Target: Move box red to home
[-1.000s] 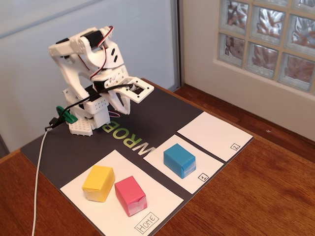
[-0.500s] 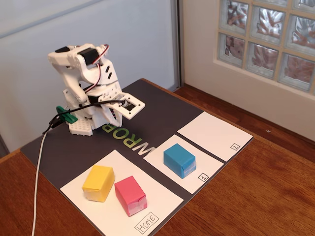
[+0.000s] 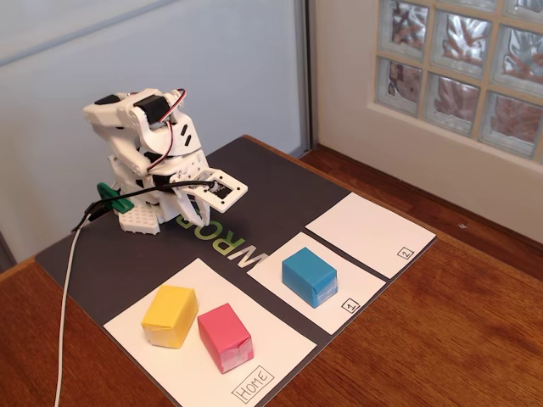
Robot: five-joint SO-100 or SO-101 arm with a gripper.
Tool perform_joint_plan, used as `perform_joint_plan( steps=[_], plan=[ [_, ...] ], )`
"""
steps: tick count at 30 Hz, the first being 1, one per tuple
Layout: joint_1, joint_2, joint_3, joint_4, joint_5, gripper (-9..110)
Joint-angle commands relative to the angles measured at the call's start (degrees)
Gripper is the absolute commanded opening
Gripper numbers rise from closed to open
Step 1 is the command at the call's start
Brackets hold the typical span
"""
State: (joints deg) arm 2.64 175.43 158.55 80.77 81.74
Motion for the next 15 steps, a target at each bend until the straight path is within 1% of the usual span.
perform_joint_plan(
  steps=[1, 5, 8, 15],
  plan=[
    [0.4, 2.2, 1.1, 0.5, -0.8, 0],
    [0.3, 8.3, 4.5, 1.6, -1.7, 0],
    [0.2, 15.6, 6.9, 5.3, -1.9, 0],
    [0.2, 15.8, 7.8, 5.7, -1.6, 0]
  ],
)
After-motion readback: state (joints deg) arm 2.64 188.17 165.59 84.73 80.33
